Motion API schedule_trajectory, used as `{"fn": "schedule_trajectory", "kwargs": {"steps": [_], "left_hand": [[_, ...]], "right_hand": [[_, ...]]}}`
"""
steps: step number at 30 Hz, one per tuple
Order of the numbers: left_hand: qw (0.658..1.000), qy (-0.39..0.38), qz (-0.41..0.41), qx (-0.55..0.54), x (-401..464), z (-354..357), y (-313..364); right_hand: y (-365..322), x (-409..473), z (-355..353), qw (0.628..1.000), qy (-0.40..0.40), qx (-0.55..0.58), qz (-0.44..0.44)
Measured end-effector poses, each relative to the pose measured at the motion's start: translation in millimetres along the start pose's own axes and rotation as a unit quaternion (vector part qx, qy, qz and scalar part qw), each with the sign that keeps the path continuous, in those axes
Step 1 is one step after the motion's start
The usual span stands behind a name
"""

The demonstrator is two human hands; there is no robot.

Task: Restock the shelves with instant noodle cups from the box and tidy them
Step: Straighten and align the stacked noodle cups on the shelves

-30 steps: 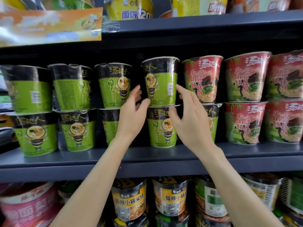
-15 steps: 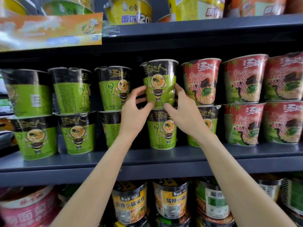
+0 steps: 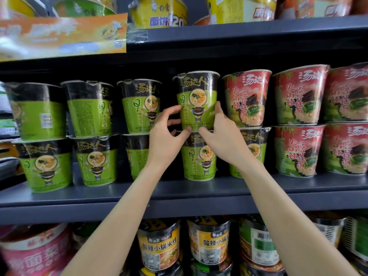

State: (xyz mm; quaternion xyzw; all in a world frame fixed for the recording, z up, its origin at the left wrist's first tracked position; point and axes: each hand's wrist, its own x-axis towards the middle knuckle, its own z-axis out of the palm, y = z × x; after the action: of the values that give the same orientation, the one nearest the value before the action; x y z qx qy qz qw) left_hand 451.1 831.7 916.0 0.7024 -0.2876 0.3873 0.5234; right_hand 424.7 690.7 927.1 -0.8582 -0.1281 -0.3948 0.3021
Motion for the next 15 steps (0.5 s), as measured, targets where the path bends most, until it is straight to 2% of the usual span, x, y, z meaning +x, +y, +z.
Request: {"fn": "schedule_trajectory", "kwargs": {"steps": [15], "left_hand": [[0.999, -0.007, -0.01, -0.034, 0.0, -1.0, -1.7]], "right_hand": [[-1.0, -2.0, -7.2, 0.999, -0.005, -0.049, 0.003]]}}
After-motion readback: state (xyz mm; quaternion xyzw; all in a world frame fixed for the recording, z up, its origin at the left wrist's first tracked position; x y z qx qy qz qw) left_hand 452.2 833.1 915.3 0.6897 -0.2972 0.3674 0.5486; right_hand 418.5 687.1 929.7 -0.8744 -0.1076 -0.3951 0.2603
